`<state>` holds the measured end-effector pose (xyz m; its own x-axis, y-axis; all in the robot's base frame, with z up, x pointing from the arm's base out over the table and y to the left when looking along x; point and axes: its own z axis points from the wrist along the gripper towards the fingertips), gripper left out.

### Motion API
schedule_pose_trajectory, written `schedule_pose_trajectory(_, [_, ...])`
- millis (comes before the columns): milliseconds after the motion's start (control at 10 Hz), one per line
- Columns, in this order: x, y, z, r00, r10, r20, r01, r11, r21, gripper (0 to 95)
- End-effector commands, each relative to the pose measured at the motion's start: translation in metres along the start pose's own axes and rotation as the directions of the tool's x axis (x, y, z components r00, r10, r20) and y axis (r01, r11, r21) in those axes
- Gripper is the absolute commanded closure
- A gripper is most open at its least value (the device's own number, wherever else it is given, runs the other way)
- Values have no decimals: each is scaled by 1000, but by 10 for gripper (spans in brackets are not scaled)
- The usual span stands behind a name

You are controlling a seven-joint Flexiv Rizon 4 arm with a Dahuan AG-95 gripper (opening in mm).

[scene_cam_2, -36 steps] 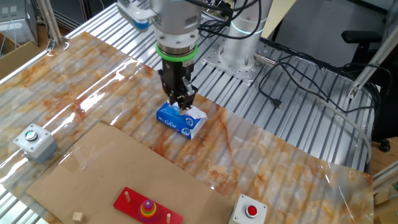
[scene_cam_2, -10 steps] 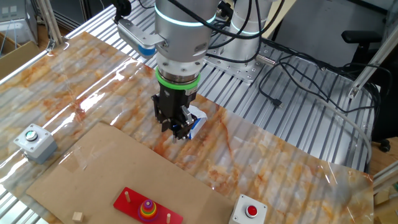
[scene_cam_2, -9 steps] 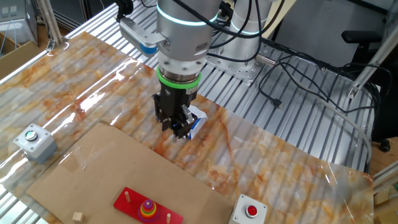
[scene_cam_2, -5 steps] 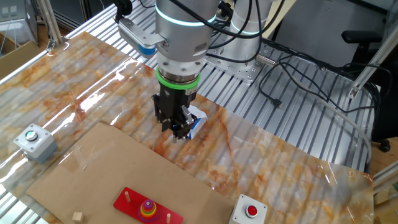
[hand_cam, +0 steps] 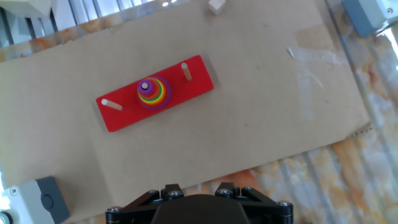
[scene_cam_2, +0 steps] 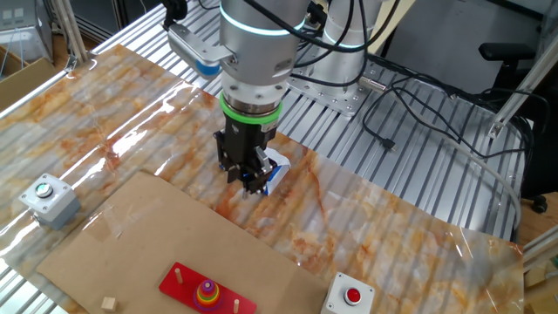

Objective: Take out one Hanoi block and throw it aside

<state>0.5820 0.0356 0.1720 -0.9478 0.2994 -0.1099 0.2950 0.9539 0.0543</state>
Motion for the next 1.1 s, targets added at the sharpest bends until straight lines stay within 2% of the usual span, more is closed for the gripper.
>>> schedule_pose_trajectory(100, [-1,0,0,1000,3,11,-4,1000,28,380])
schedule_pose_trajectory(300, [-1,0,0,998,-57,-11,58,998,27,380])
schedule_pose_trajectory(400, [-1,0,0,998,-66,-12,66,998,24,380])
schedule_pose_trajectory(600, [-1,0,0,991,-131,-18,131,991,22,380])
schedule_pose_trajectory(700, [-1,0,0,986,-169,-12,169,985,28,190])
schedule_pose_trajectory(1100, [-1,0,0,970,-242,-19,242,970,29,190])
